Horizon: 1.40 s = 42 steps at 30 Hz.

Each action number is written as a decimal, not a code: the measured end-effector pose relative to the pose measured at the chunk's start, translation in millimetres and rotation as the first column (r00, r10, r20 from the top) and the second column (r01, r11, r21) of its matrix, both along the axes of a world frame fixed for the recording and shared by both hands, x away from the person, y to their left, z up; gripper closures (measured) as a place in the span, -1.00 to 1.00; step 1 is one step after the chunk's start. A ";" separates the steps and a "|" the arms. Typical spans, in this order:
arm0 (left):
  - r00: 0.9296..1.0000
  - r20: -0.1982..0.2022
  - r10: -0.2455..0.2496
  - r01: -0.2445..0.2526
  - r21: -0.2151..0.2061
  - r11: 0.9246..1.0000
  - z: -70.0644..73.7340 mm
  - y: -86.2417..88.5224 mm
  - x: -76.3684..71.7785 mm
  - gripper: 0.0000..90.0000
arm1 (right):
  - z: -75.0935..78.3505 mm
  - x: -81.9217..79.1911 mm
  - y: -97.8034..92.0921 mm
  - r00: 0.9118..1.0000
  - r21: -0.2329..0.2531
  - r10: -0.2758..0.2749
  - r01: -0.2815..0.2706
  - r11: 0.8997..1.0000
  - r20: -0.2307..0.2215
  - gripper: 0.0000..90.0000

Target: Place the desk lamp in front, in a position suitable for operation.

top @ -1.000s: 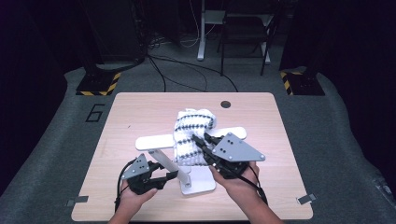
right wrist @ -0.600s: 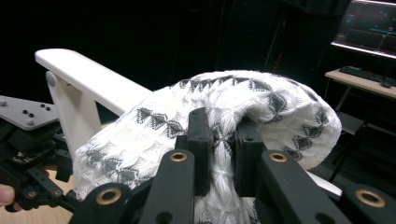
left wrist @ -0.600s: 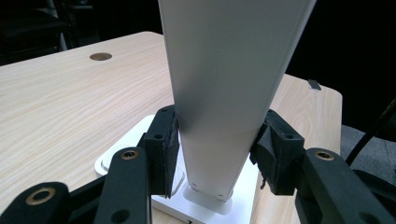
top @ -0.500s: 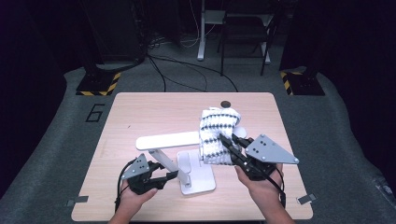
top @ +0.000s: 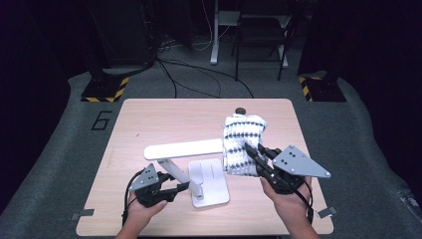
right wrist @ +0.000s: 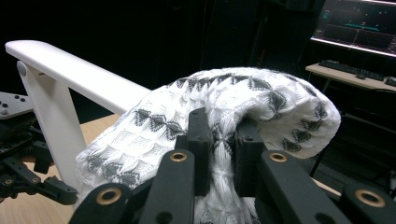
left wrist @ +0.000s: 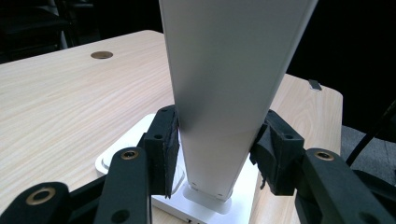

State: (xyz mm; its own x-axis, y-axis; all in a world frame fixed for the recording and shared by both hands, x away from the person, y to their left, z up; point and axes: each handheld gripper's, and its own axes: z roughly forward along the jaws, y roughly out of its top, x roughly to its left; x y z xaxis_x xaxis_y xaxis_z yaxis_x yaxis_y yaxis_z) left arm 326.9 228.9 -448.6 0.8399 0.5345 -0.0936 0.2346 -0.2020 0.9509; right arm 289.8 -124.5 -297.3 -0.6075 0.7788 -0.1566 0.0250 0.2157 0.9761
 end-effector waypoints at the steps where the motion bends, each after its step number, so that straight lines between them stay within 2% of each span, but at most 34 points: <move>1: 1.000 0.000 0.000 0.000 0.001 1.000 0.0 0.1 0.0 0.19 | 0.0 -0.2 -1.1 1.000 -0.003 -0.003 0.003 1.000 0.002 0.79; 11: 1.000 0.001 0.000 0.000 -0.001 1.000 -0.2 0.0 0.0 0.19 | -1.9 -2.7 -13.2 1.000 0.009 -0.028 0.028 1.000 -0.006 0.79; 19: 1.000 0.000 0.001 -0.001 -0.001 1.000 -0.1 0.1 -0.1 0.19 | -5.7 -6.0 -14.7 0.999 0.004 -0.039 0.039 0.999 0.007 0.79; 31: 1.000 -0.001 0.000 0.000 -0.003 1.000 -0.3 0.4 -0.1 0.19 | -18.9 -12.6 -25.0 0.999 0.022 -0.051 0.051 0.998 -0.014 0.79; 35: 1.000 -0.001 0.002 -0.002 0.000 1.000 -0.3 0.7 -0.3 0.19 | -26.4 -15.5 -23.7 0.999 0.024 -0.048 0.048 0.999 -0.020 0.79; 39: 1.000 -0.002 0.002 -0.002 0.001 1.000 -0.3 0.8 -0.4 0.19 | -39.2 -17.2 -22.1 0.998 0.028 -0.032 0.033 0.999 -0.048 0.79; 42: 1.000 -0.006 0.007 -0.007 0.003 1.000 -0.2 1.3 -0.7 0.19 | -50.9 -17.1 -19.9 0.997 0.009 -0.028 0.028 1.000 -0.074 0.79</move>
